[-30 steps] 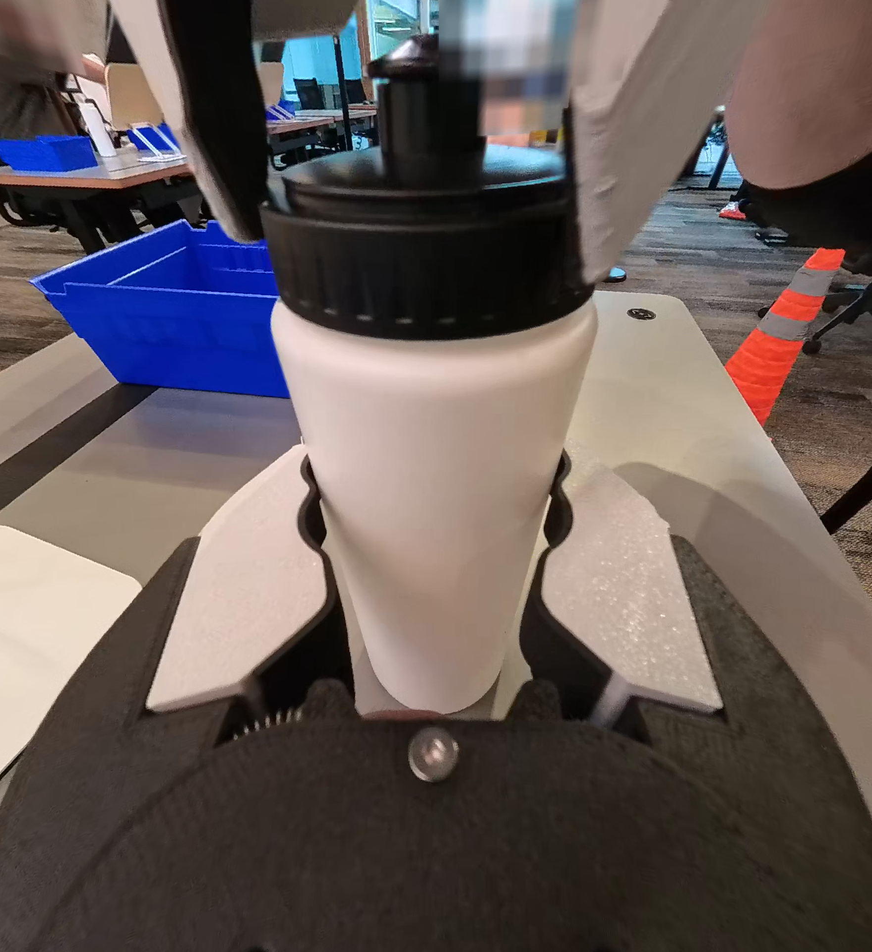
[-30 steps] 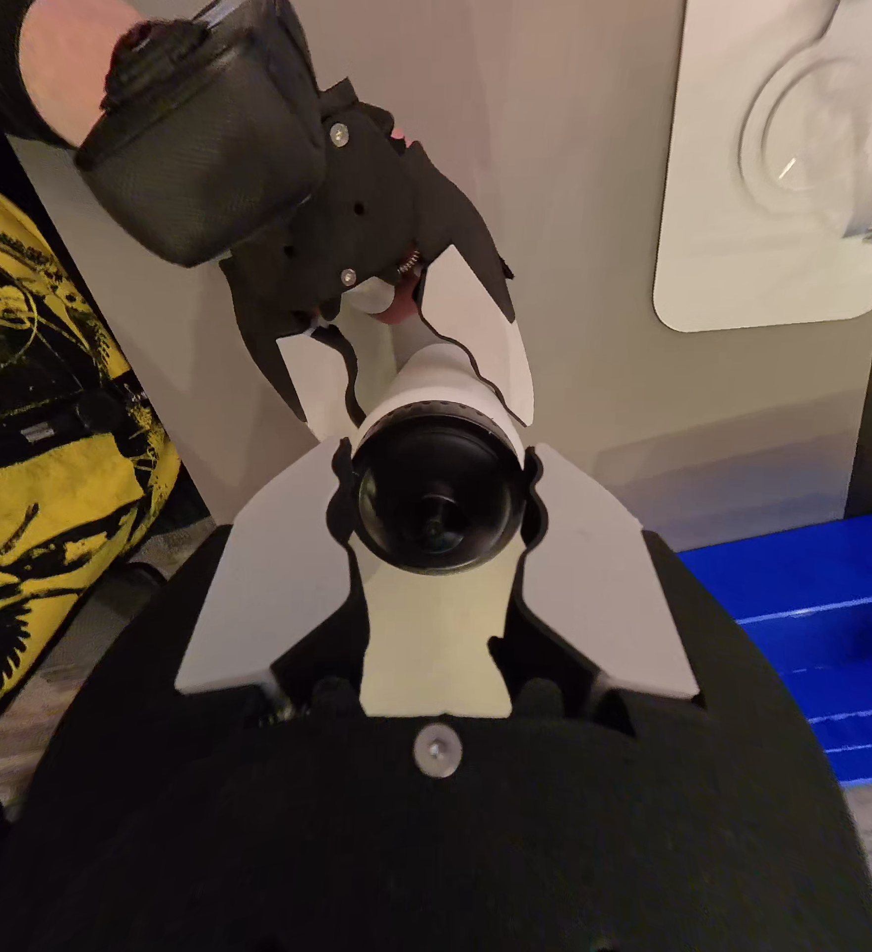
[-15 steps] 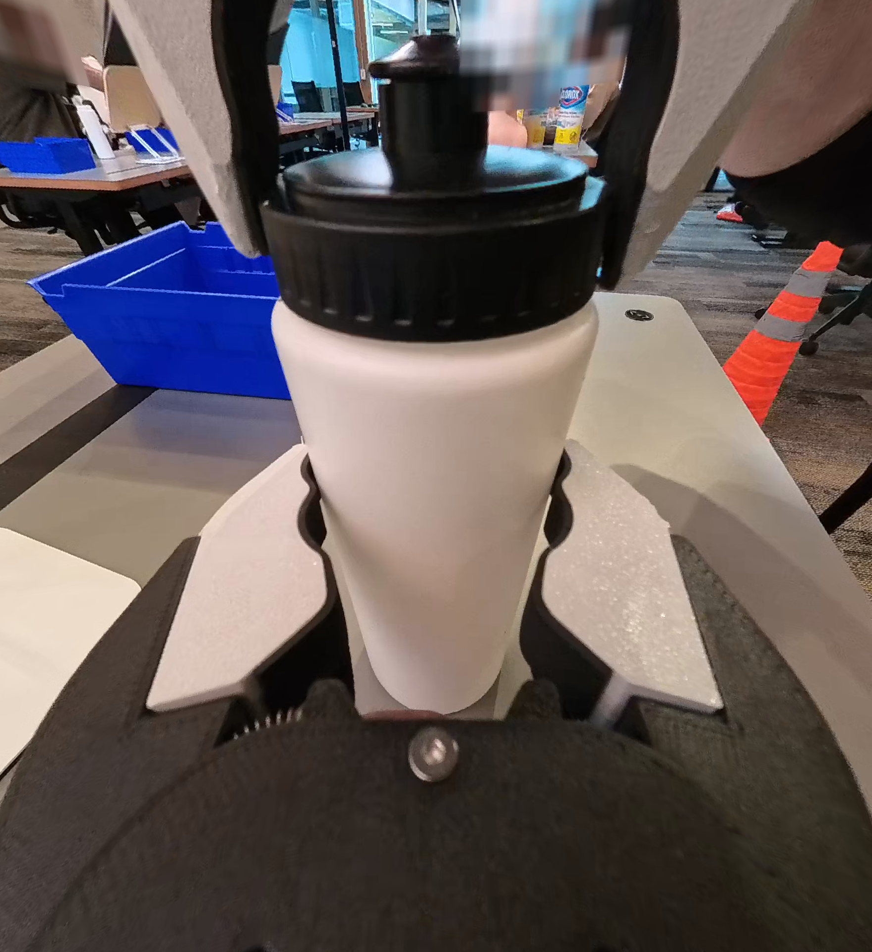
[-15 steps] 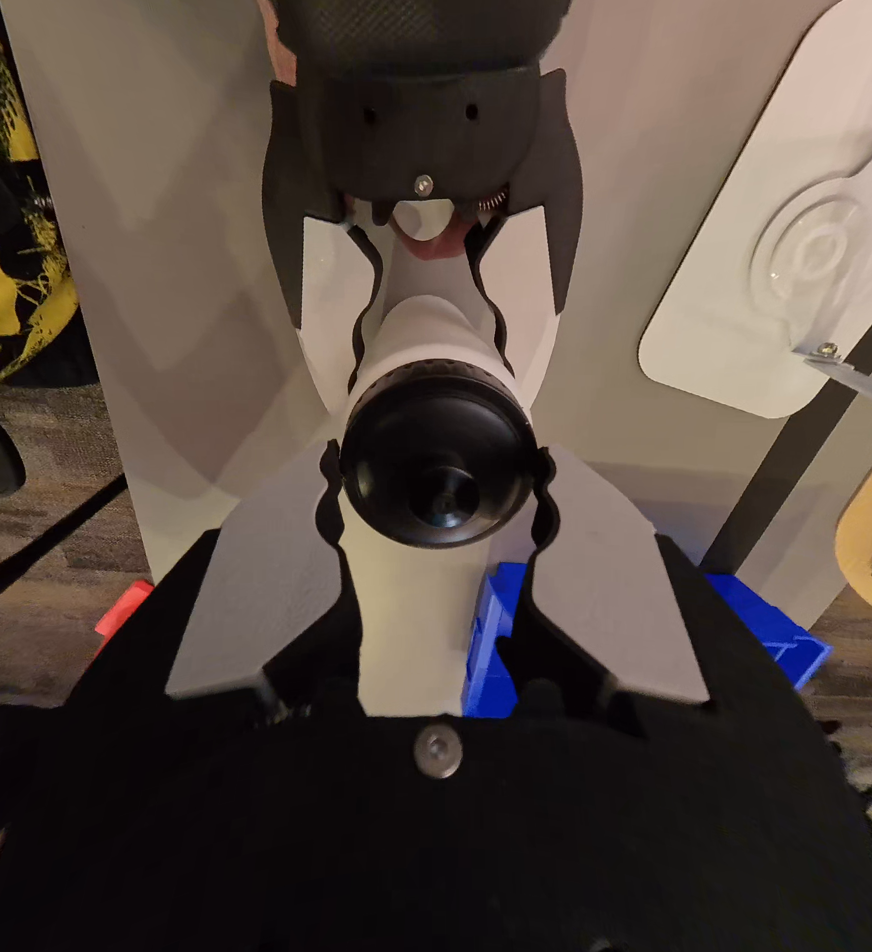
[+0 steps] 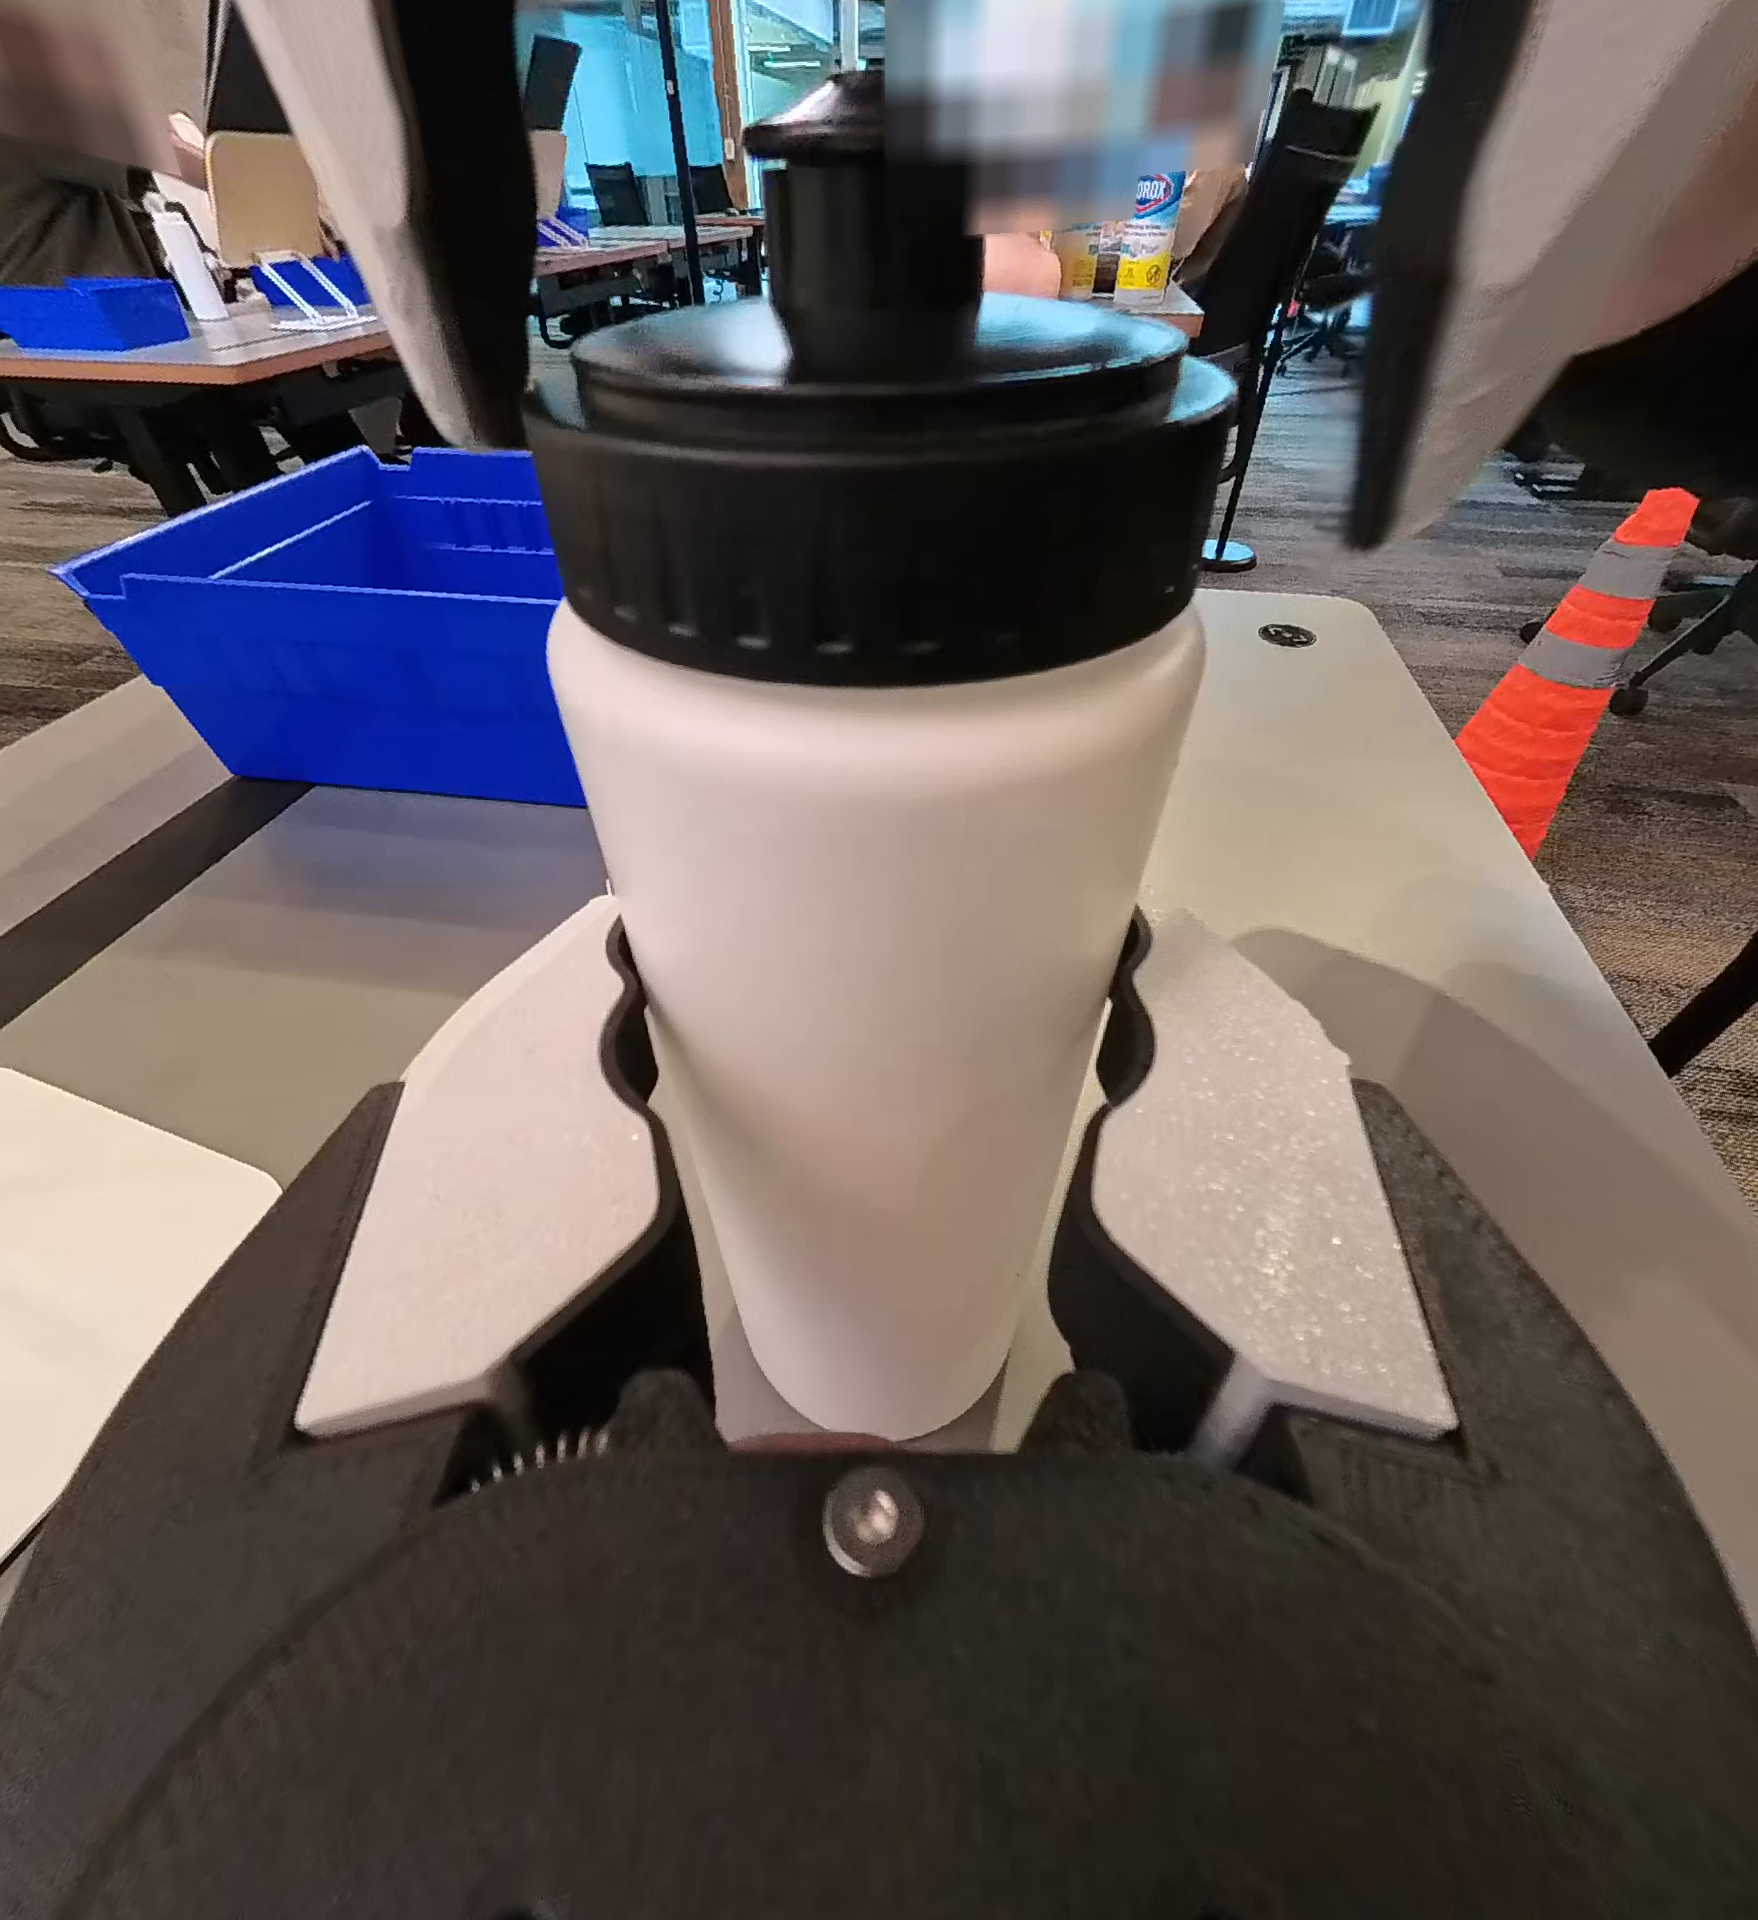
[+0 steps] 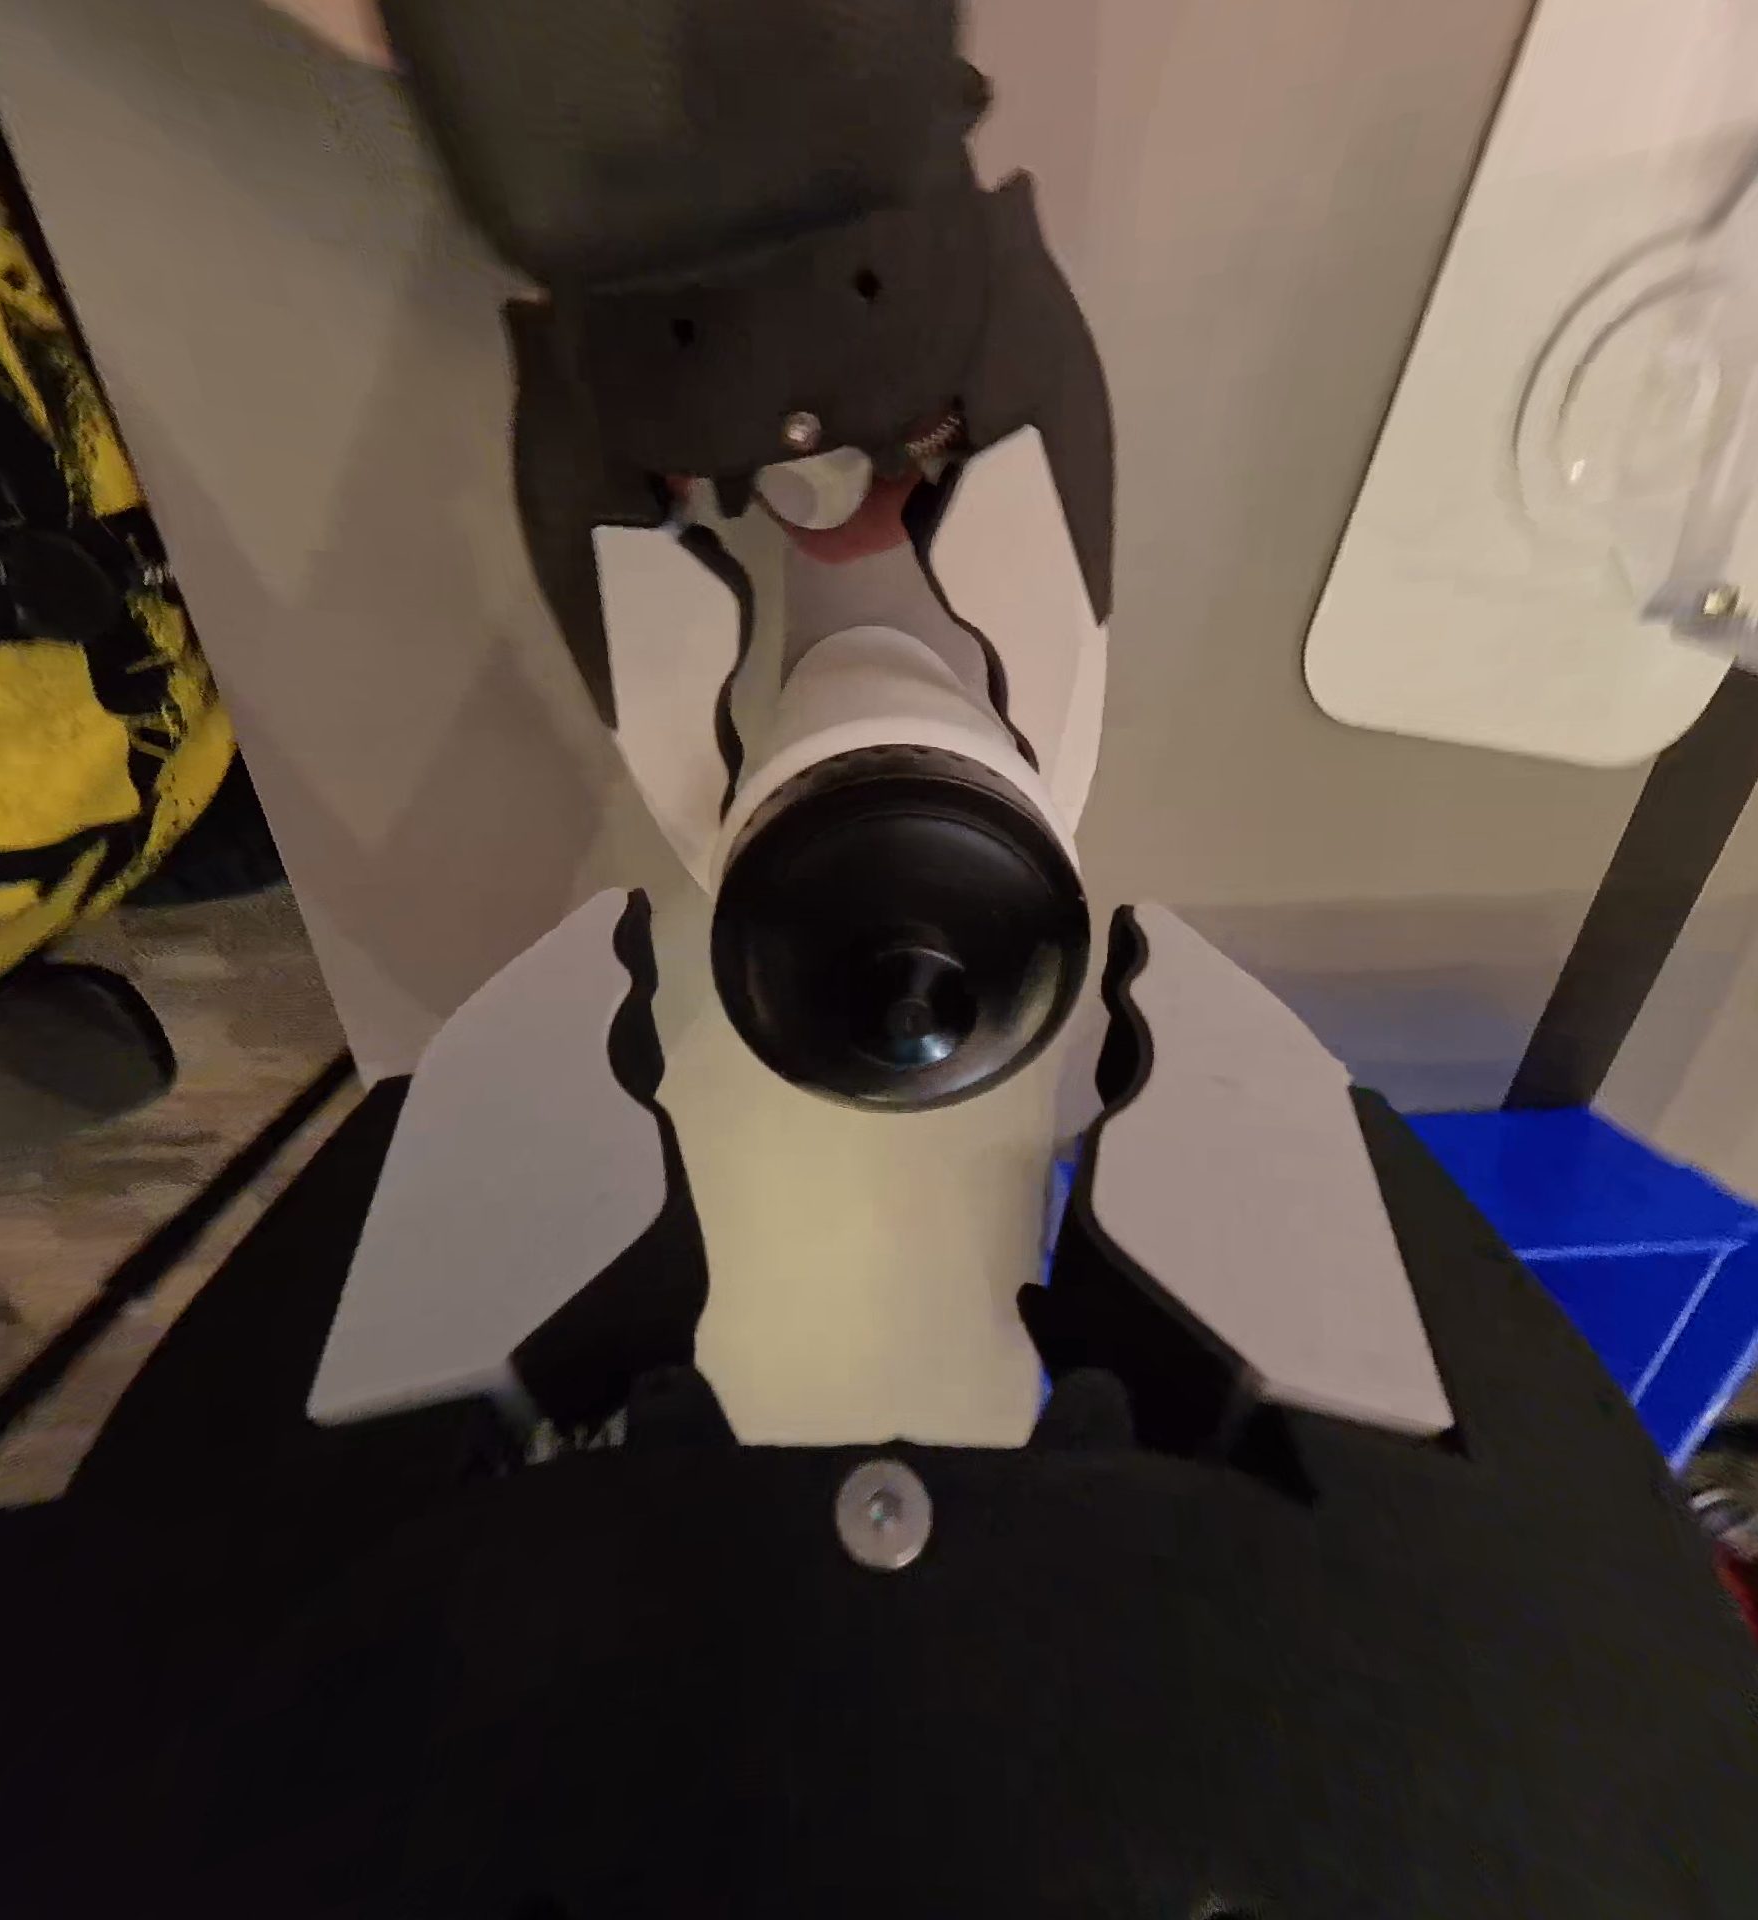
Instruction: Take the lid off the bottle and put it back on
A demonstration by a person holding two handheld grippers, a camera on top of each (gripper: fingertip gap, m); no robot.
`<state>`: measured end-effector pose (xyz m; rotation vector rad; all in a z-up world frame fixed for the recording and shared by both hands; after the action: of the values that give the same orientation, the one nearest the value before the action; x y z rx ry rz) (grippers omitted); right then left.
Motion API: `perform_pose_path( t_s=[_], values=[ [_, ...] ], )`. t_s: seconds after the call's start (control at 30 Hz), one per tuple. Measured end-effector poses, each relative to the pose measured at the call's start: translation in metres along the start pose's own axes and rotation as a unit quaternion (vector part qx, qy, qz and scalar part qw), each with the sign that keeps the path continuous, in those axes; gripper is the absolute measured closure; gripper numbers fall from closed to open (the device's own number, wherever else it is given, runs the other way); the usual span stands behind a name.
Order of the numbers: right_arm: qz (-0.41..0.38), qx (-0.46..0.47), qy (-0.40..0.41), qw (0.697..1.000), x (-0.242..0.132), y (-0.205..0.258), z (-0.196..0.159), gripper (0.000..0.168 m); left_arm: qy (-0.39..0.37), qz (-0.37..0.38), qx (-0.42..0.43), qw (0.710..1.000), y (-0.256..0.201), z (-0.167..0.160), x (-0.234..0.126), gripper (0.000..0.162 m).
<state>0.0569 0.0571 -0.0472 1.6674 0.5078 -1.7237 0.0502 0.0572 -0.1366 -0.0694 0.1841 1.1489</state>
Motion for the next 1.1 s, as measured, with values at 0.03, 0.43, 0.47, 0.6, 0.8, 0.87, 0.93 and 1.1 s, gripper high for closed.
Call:
perform_pose_path(
  t_s=[0.03, 0.43, 0.47, 0.6, 0.8, 0.87, 0.93, 1.1],
  values=[
    [0.001, -0.029, 0.008, 1.0, -0.0003, 0.0022, -0.0004, 0.085, -0.001, 0.0, 0.0, 1.0, 0.0, 0.0, 0.0, 0.077],
    [-0.017, -0.006, 0.006, 1.0, 0.0001, -0.0036, -0.0028, 0.098, -0.001, -0.001, -0.002, 1.0, 0.001, -0.0001, 0.0001, 0.077],
    [-0.017, 0.012, 0.0, 1.0, 0.0, -0.0034, -0.003, 0.098, 0.0, -0.001, -0.002, 1.0, 0.0009, -0.0001, 0.0002, 0.077],
    [-0.026, 0.108, -0.029, 0.993, 0.0003, -0.0035, -0.0036, 0.098, 0.0, -0.001, -0.002, 1.0, 0.001, -0.0001, 0.0006, 0.077],
    [-0.019, 0.066, -0.03, 0.997, -0.0017, -0.0031, -0.001, 0.092, 0.0, 0.001, 0.0, 1.0, 0.0007, -0.0001, 0.0005, 0.077],
    [-0.016, 0.019, -0.032, 0.999, -0.0038, -0.0015, 0.0022, 0.09, 0.0, 0.001, 0.0, 1.0, 0.0008, -0.0001, 0.0005, 0.077],
    [-0.027, -0.037, -0.011, 0.999, -0.0035, -0.0007, 0.0011, 0.088, -0.001, 0.001, -0.001, 1.0, 0.0009, -0.0001, 0.0008, 0.077],
    [-0.023, -0.074, 0.011, 0.997, 0.002, -0.0039, 0.0009, 0.098, -0.001, 0.0, -0.001, 1.0, 0.001, -0.0002, 0.0008, 0.077]
  ],
)
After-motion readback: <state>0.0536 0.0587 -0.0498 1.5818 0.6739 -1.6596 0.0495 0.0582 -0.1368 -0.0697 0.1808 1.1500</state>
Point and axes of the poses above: each gripper's, where its closed fingertips meet, x out along the fingers, z out of its top, y = z × x across the jaws, the point moved 3 cm from there along -x, back along the fingers, and after that the axes turned 12 degrees about z, right-handed, at the moved point
